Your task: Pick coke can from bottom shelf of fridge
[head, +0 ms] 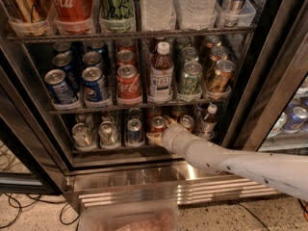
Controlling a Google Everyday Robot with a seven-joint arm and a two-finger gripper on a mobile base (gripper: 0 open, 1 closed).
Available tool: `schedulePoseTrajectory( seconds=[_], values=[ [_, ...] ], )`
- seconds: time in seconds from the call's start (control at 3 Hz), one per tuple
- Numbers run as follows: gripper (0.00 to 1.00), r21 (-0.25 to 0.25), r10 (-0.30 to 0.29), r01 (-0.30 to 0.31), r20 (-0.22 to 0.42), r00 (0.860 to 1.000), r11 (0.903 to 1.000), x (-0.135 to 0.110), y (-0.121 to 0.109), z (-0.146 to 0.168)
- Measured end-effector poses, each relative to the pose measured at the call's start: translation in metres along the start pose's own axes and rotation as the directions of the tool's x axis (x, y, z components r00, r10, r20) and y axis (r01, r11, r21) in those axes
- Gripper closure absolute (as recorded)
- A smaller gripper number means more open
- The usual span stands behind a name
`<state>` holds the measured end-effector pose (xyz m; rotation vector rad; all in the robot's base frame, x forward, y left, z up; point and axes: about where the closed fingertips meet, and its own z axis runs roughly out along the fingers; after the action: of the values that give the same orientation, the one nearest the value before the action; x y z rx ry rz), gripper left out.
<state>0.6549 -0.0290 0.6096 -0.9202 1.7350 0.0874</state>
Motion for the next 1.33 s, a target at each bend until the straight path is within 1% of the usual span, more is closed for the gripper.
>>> schedulePoseTrajectory(
  seconds=[0.33,0.67,1.0,1.33],
  values=[
    [0.91,-0.008,0.008,-0.008,0.01,1.0,0.9999,-0.008,0.005,-0.002],
    [1.0,-0.019,0.006,-0.006,0.017,1.0,0.9998,-0.019,0.01,-0.009],
    [1.0,-0.031,0.009,-0.009,0.025,1.0,0.9995,-0.027,0.013,-0.021],
    [1.0,-0.04,0.023,-0.022,0.038,0.999,0.999,-0.037,0.015,-0.04]
  ],
)
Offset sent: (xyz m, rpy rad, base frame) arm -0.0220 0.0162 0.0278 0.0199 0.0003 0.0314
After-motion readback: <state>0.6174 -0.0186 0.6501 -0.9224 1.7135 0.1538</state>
